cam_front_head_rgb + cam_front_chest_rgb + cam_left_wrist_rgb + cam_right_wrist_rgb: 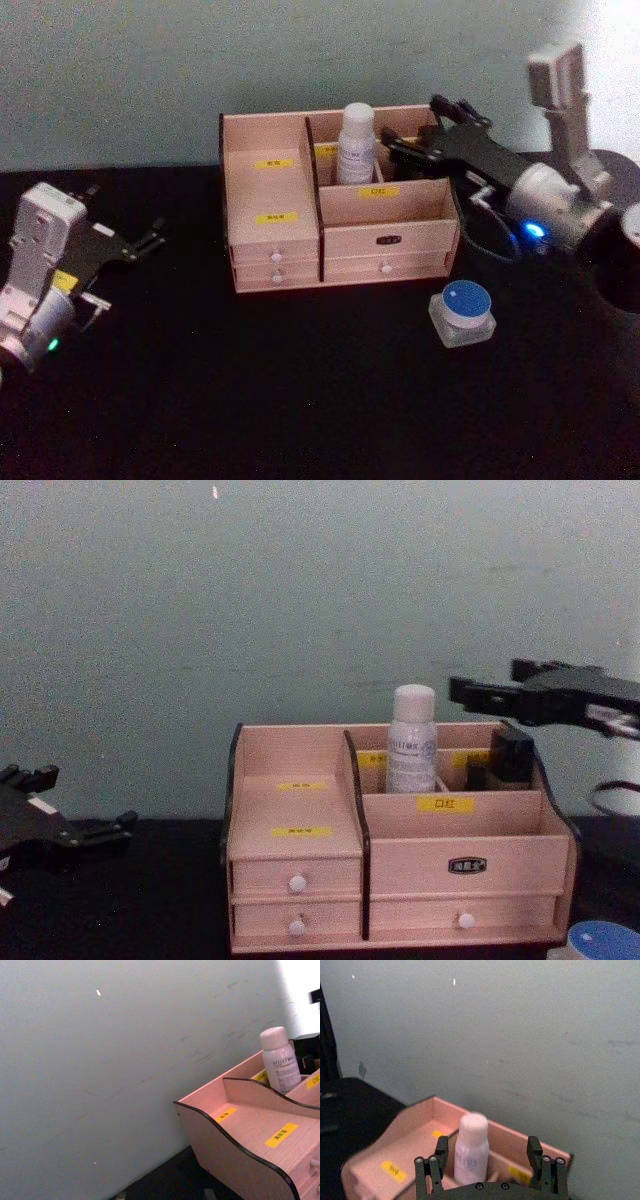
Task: Pick up the facial cleanser and watermelon frost from the table and place them into the tiered storage box.
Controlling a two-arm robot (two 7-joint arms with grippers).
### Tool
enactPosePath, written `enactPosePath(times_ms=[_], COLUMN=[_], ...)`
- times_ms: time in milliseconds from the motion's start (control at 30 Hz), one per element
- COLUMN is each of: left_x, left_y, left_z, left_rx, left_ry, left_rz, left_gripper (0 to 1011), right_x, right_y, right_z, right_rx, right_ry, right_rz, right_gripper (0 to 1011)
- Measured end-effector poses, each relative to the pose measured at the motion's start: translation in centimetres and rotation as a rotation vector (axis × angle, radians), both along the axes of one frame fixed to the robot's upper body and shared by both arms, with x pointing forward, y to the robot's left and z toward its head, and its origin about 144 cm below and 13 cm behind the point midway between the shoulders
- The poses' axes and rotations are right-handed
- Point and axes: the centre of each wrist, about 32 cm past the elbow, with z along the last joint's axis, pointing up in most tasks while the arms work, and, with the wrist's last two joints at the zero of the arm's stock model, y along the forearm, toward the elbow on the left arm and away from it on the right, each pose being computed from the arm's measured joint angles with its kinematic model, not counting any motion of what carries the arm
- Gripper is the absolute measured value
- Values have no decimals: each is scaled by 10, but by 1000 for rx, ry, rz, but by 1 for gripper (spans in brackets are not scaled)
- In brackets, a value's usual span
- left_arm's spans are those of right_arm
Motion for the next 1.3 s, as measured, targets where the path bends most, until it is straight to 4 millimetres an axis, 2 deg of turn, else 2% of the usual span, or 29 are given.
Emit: enactPosePath(times_ms=[300, 567, 900, 1300], left_x=[0, 0, 0, 0], left_y=[0, 0, 0, 0], left_z=[0, 0, 0, 0], left_rx=[0, 0, 0, 0], left_ry=[0, 0, 0, 0], left_rz=[0, 0, 0, 0], left_gripper=[1001, 1001, 1001, 1001], right_x=[-42, -72, -98, -109], right_y=[-37, -49, -60, -63], right_z=[-6, -26, -37, -40], right_rx=[-71, -146, -165, -164], right_ry=[43, 115, 197, 248], right_rz=[-10, -30, -30, -2], right_gripper=[1000, 1000, 1000, 1000])
